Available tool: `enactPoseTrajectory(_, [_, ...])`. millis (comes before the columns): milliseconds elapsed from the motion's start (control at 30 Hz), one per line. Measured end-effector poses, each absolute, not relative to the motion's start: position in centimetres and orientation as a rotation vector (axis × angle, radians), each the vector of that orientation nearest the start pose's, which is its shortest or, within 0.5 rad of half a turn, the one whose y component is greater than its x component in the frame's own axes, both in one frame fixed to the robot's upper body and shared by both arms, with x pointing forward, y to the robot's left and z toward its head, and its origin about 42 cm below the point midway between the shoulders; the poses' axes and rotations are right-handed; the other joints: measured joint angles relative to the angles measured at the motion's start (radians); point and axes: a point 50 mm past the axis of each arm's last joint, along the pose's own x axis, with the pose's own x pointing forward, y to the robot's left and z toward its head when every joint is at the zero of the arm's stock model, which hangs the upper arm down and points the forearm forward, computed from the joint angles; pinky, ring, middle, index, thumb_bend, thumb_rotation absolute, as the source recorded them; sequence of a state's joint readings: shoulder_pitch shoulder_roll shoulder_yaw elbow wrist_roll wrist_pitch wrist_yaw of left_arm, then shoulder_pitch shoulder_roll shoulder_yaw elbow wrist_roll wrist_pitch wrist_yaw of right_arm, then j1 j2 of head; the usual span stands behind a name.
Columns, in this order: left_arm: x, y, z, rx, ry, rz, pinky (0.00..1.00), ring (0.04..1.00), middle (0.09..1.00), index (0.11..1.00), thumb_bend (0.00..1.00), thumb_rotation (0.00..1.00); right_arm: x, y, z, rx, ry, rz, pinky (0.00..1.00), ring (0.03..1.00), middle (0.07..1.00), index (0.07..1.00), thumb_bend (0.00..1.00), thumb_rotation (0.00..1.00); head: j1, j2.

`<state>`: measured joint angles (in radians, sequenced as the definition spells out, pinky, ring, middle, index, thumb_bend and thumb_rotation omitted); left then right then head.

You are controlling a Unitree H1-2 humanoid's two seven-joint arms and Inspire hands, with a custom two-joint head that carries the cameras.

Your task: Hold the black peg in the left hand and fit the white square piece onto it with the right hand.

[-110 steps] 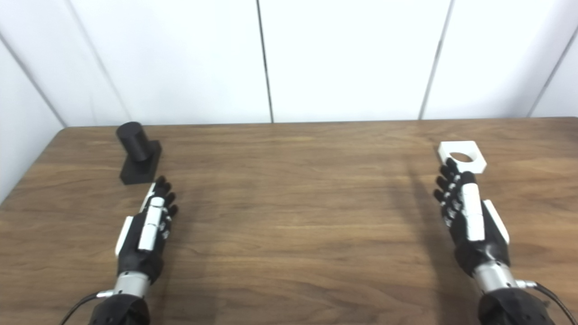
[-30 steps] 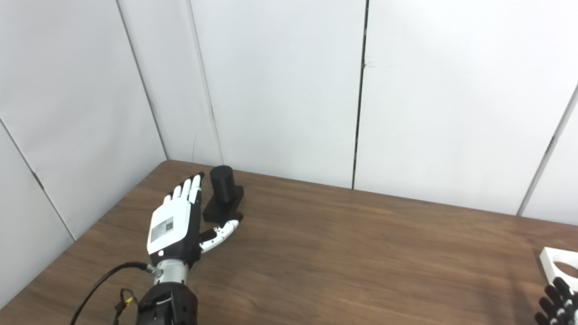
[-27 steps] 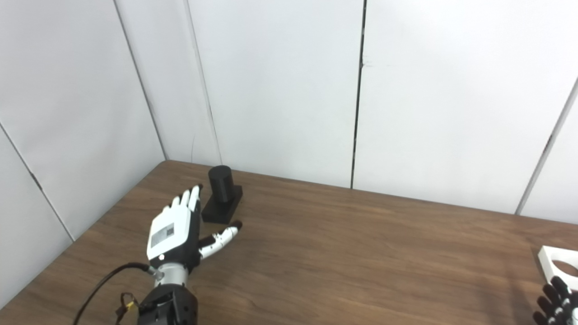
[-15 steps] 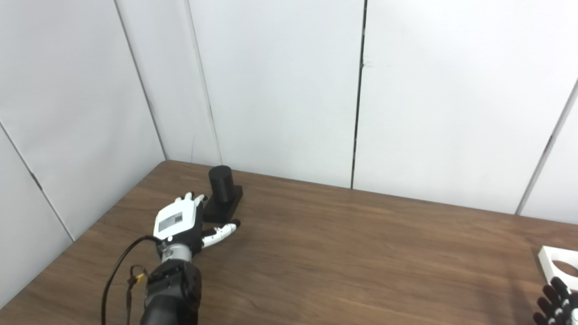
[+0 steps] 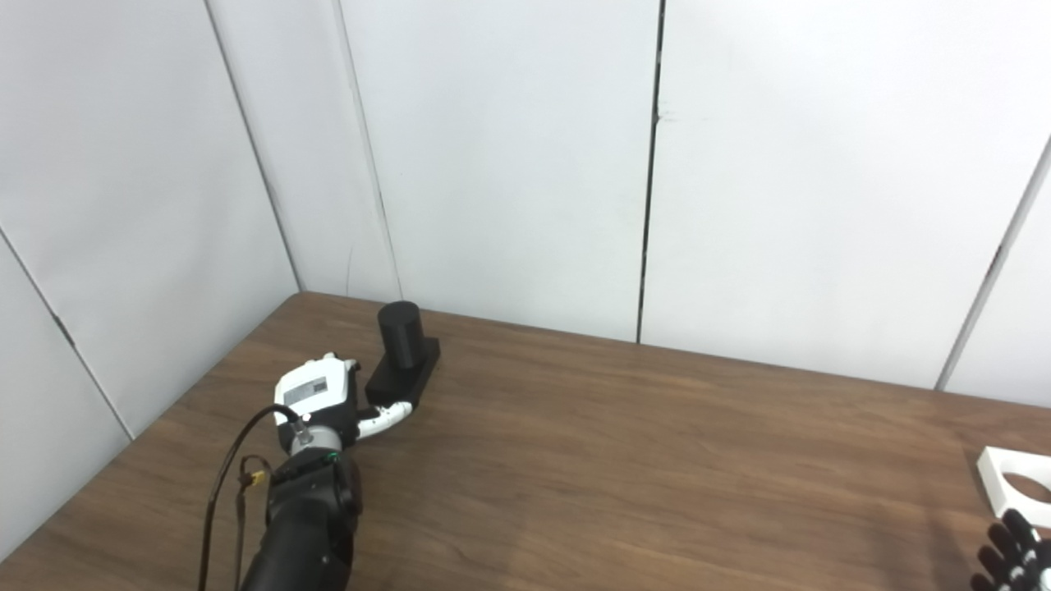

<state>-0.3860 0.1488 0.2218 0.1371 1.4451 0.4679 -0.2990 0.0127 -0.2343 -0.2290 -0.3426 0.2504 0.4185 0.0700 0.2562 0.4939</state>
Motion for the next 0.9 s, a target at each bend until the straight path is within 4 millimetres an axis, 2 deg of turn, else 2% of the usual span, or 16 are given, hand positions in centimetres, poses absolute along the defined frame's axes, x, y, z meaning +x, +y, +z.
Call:
enactPoseTrajectory(100, [39.4,32.5,17.6,1.334,0.490,0.424,1.00,1.000,0.990,0.900,0.81,0.83,26.6,-32.4,17.9,0.006,0.042,-0.073,1.00,1.000,0.993,1.000,0.64,0.94,0.003,0.003])
enactPoseTrajectory(400, [40.4,33.1,17.4,1.323,0.517,0.440,1.00,1.000,0.987,0.911,0.83,0.87,26.4,-32.7,18.2,-0.015,0.043,-0.078,1.00,1.000,1.000,1.000,0.65,0.96,-0.005,0.008])
enactPoseTrajectory(667, [42.2,32.1,17.8,1.301,0.537,0.432,1.00,1.000,0.994,0.905,0.89,0.89,26.4,-32.6,18.5,-0.022,0.035,-0.069,1.00,1.000,0.988,1.000,0.63,0.95,-0.006,0.014])
enactPoseTrajectory(900, [42.7,30.9,18.1,1.278,0.523,0.423,1.00,1.000,0.999,0.897,0.91,0.92,26.4,-32.5,18.5,-0.027,0.054,-0.070,1.00,1.000,0.995,1.000,0.64,0.96,-0.009,0.020])
